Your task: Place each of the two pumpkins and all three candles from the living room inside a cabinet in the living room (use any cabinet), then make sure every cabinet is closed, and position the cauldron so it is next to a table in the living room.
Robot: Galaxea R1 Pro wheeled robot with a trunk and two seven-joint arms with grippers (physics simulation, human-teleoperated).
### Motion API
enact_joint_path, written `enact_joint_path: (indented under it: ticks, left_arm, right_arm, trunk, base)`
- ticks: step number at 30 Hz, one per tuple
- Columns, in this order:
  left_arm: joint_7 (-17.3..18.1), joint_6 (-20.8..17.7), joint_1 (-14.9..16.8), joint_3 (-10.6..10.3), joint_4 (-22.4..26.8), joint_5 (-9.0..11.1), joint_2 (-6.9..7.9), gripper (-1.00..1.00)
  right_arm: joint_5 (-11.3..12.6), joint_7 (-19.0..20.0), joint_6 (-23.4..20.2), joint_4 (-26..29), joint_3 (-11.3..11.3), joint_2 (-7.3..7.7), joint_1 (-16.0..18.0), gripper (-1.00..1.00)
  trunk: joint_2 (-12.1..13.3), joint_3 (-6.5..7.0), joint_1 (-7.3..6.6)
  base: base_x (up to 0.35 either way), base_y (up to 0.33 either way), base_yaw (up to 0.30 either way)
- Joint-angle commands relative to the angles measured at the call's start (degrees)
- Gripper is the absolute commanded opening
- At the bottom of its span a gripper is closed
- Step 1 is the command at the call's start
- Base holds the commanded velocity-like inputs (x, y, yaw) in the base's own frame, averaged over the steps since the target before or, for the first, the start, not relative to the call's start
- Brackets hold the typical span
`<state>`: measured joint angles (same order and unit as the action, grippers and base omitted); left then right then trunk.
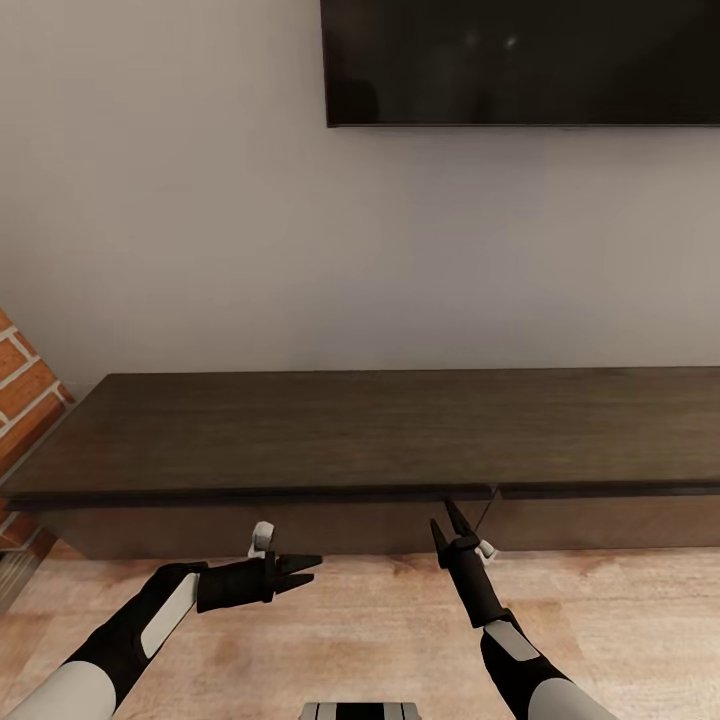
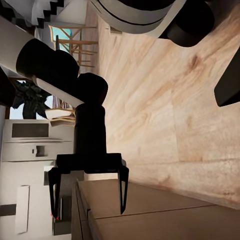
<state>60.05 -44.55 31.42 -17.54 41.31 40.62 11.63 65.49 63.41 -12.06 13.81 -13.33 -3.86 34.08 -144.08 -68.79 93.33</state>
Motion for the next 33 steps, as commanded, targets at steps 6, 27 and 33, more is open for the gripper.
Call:
enact_joint_path:
  ticks: [6, 27, 33]
  left_arm:
    - [0.0, -0.4, 0.0, -0.1, 0.0, 0.5, 0.06, 1.00]
    - [0.1, -0.4, 0.0, 0.6, -0.1, 1.1, 0.53, 1.00]
    - [0.1, -0.4, 0.0, 0.6, -0.1, 1.1, 0.67, 1.00]
  right_arm:
    - [0.5, 0.1, -0.6, 0.0, 0.1, 0.00, 0.0, 1.00]
    - [0.5, 0.1, -0.5, 0.0, 0.1, 0.00, 0.0, 1.00]
    - [0.5, 0.1, -0.5, 0.0, 0.1, 0.00, 0.0, 1.00]
  trunk:
    - [-0.1, -1.15, 0.12]
    - [-0.1, -2.04, 0.22]
    - [-0.1, -2.04, 0.22]
  base:
    - [0.000, 0.000, 0.000]
    - [0.014, 0.007, 0.000]
    - [0.092, 0.002, 0.000]
